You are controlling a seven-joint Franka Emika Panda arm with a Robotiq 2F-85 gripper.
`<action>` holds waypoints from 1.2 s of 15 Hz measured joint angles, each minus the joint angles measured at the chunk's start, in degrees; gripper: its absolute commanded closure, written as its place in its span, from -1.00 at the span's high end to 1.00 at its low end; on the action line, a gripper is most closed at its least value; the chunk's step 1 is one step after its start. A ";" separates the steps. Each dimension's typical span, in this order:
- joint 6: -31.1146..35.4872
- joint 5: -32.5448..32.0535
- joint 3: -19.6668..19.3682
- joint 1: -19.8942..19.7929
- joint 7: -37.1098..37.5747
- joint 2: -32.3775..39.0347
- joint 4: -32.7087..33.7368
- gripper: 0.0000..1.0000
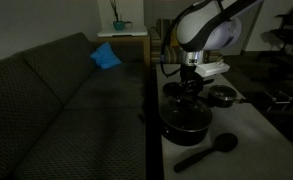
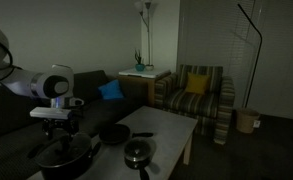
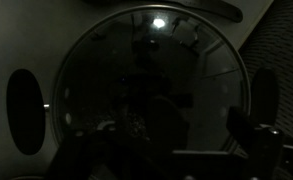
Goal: Take the lid from the left black pot and put it on the table
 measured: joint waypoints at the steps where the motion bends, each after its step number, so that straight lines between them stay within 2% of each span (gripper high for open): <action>1: 0.24 0.00 0.00 0.28 0.00 0.24 0.03 1.00; 12: 2.35 -3.76 -2.05 2.11 -0.11 0.33 -0.61 1.00; 13: 2.62 -3.76 -2.05 2.14 -0.11 0.33 -0.81 0.50; 14: 2.88 -3.76 -2.05 2.18 -0.12 0.34 -1.00 0.46; 18: 3.46 -3.76 -2.05 2.41 -0.11 0.34 -1.35 -0.13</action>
